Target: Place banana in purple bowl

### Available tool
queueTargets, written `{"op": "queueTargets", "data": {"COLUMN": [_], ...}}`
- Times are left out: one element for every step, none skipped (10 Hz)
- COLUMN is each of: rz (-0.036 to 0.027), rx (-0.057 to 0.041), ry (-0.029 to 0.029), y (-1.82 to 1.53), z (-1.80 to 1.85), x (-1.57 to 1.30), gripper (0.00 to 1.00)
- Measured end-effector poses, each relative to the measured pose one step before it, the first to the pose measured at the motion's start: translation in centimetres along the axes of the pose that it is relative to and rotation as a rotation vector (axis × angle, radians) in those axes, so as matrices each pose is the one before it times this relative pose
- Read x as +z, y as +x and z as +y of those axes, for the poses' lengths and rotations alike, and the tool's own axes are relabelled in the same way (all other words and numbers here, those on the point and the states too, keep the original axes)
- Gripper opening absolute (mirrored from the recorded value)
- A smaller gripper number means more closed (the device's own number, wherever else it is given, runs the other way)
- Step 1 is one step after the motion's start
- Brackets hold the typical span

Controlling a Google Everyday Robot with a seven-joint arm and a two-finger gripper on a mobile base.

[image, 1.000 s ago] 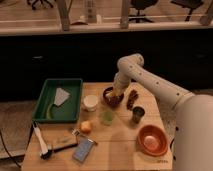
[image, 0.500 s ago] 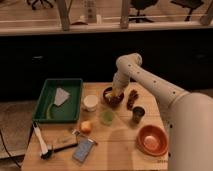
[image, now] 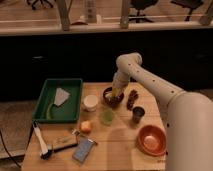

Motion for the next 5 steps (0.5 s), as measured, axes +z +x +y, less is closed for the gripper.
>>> {"op": "queueTargets", "data": {"rz": [-0.00154,-0.0002,-0.00038,-0.00093,0.00062], "rx": [-0.00317,-0.00073,-0.00045,-0.00182,-0.00122], "ry": [-0.00045,-0.00082,-0.00017,-0.00026,-0.00051], "y": [-0.034,0.031,0.055,-0.044,-0.004], "z": [-0.004,0.07,0.09,0.013,-0.036], "x": [0.009,0.037,-0.01,0.014,-0.004], "gripper": [0.8,0.8,0.8,0.8,0.8]}}
